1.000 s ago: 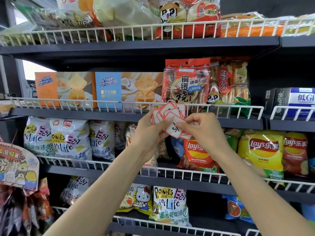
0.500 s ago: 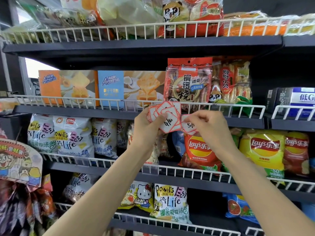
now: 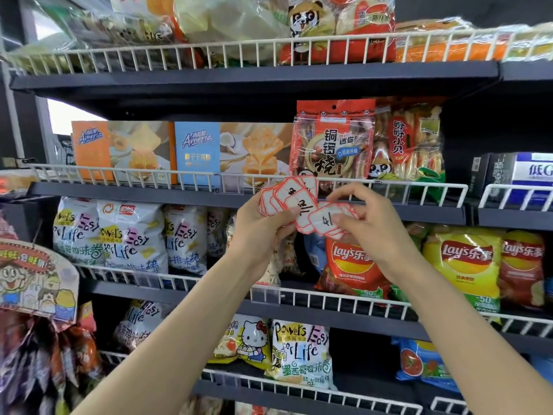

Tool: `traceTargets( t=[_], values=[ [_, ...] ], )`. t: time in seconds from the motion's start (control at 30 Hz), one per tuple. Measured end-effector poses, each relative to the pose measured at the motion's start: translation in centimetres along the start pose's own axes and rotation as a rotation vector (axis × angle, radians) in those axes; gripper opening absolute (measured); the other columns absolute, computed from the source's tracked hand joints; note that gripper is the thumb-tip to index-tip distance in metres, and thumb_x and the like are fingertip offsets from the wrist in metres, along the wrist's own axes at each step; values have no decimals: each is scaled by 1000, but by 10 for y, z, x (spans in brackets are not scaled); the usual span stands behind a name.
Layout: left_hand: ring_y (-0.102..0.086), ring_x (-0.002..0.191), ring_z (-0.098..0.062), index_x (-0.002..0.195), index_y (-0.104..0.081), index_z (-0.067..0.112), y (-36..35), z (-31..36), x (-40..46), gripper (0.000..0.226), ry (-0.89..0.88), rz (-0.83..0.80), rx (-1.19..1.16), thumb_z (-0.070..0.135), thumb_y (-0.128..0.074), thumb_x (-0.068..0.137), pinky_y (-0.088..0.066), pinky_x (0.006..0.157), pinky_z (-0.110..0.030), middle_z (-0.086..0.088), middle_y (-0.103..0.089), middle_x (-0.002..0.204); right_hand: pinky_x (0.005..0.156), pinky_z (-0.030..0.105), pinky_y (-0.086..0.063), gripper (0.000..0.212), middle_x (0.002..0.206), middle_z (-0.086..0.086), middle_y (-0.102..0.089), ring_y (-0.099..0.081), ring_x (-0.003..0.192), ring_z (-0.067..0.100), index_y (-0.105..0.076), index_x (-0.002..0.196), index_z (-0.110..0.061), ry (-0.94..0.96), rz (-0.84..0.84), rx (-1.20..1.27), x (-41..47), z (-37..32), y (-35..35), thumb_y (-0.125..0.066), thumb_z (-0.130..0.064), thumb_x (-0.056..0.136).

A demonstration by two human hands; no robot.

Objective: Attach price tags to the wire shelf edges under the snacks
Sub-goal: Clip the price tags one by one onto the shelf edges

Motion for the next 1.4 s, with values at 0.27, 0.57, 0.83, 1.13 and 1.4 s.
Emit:
traceTargets(
  t=[0.27, 0.57, 0.83, 1.13, 1.4],
  values=[
    [-70, 84, -22, 101, -61, 8, 0, 1, 0, 34, -1, -11, 47, -14, -65, 76, -59, 74, -30, -10, -71, 94, 58, 14, -40, 16, 69, -13, -64, -56, 63, 0, -72, 76, -16, 130, 203, -338, 0, -6, 2, -61, -21, 86],
    [-69, 77, -13, 104, -62, 10, -1, -1, -1, 19, 45, -44, 4, 3, -63, 86, -56, 63, -20, -4, -71, 90, 53, 10, -47, 7, 72, -9, -68, -62, 59, -4, -70, 79, -17, 11, 22, -128, 4, 3, -9, -67, -15, 85],
    [-69, 93, -23, 108, -61, 10, 9, -1, 4, 26, 33, 21, 25, 2, -65, 84, -57, 82, -31, -7, -71, 99, 67, 36, -55, 21, 84, 5, -67, -66, 76, 22, -54, 80, -28, 42, 188, -151, 6, 12, 9, -64, -10, 84],
    [-71, 87, -20, 105, -61, 10, 3, 0, 4, 28, -31, 0, 31, -3, -66, 81, -58, 73, -30, -6, -72, 96, 56, 33, -56, 49, 99, -4, -69, -69, 74, 17, -49, 116, -39, 117, 15, -234, 6, 3, -8, -52, 0, 87],
    [-72, 80, -19, 106, -60, 7, 1, 0, 4, 31, -39, -56, -11, -8, -65, 79, -58, 68, -27, -5, -74, 88, 44, 7, -32, 22, 42, -19, -52, -49, 43, -3, -67, 69, -12, 106, 14, -171, 7, 0, -16, -70, -30, 81]
  ],
)
Point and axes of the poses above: each hand's wrist, its own x-axis towards the middle knuckle, its own y-axis out of the back of the hand, z = x × y, the point moved 3 cm from there along x, towards the middle knuckle
